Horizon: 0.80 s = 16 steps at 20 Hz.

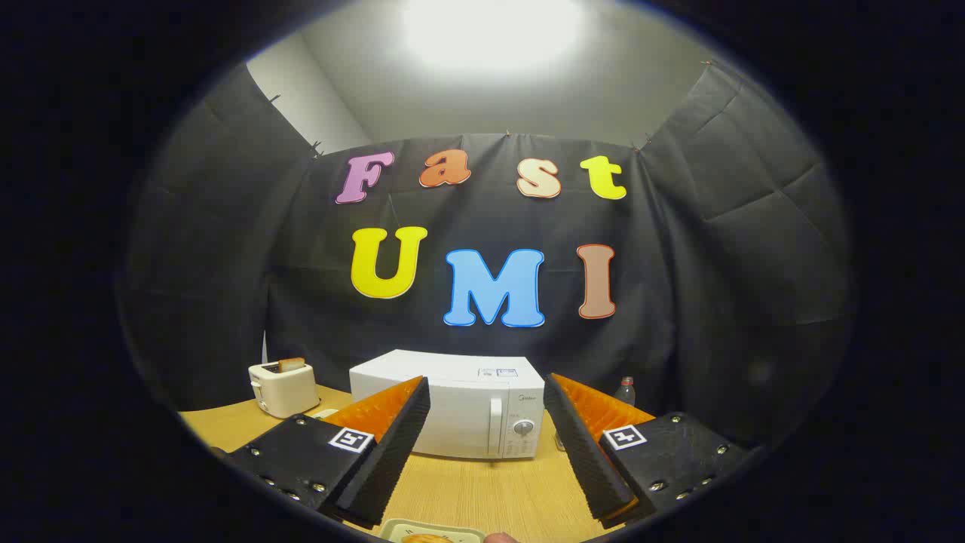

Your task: Open the microwave, put the food inside, and close the microwave door.

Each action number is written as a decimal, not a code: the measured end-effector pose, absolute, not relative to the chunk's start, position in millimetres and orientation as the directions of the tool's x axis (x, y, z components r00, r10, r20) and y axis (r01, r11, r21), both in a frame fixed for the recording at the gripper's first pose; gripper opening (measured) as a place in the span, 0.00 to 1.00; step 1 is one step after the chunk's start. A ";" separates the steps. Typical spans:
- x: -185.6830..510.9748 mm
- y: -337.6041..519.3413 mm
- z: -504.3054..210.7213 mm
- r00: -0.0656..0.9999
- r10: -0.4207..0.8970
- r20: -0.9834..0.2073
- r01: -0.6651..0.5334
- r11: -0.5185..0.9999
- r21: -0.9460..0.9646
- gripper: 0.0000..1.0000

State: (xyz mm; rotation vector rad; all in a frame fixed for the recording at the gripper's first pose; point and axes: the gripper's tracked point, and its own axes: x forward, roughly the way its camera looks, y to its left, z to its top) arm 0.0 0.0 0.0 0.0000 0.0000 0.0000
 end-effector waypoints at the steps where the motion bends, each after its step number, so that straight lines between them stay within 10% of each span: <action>1: 0.9 0.7 -0.2 1.000 0.001 0.002 -0.001 1.000 -0.002 0.95; 16: 23.4 -14.4 -24.6 1.000 0.017 -0.027 -0.017 1.000 -0.004 0.95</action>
